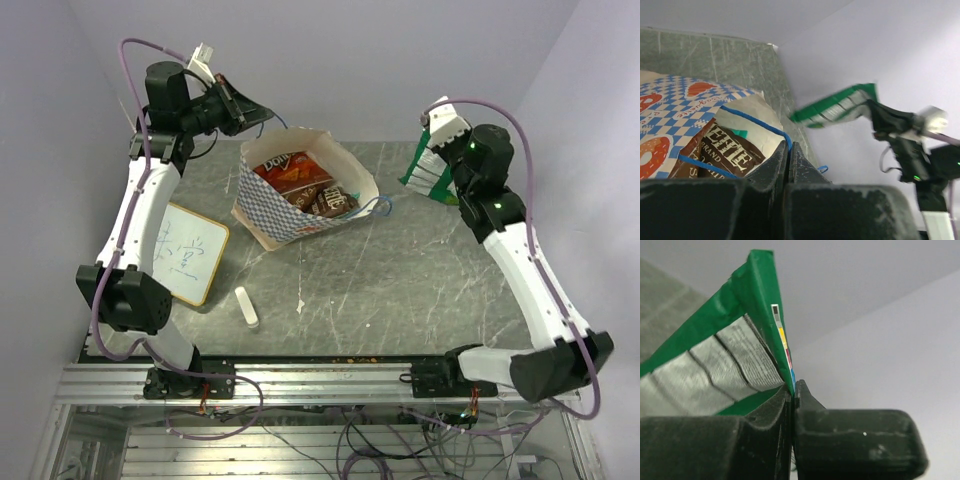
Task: Take the snacks out of the paper bag
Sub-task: Place the snack at the center of the board, then adjust the paper bag at the center of the board, then take out the snack from the paper bag.
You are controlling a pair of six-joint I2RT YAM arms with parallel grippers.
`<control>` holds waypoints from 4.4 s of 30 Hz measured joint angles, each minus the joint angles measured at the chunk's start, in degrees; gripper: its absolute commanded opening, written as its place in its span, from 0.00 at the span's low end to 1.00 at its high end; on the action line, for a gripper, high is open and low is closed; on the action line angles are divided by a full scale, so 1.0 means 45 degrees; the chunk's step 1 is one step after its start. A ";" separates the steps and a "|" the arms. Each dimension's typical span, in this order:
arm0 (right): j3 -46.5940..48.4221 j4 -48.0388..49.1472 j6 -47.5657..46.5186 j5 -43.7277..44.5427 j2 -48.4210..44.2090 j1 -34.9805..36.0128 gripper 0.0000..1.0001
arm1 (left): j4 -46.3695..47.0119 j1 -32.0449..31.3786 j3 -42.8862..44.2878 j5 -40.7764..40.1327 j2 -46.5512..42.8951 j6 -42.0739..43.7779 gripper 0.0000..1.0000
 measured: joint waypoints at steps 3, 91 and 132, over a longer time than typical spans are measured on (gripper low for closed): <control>-0.1559 0.1146 0.0379 -0.0636 0.0903 -0.1540 0.00 | 0.0267 0.0005 -0.0379 0.0010 -0.0107 -0.0277 0.07; -0.1462 -0.4571 0.6776 -0.4308 -0.1307 0.6241 0.77 | 0.5663 0.0170 -0.0418 0.1540 0.0903 -0.2705 0.07; 0.0092 0.2715 -0.2390 -0.5712 0.8024 0.5484 0.52 | 0.3589 0.0160 -0.1370 0.1200 -0.0641 -0.2142 0.07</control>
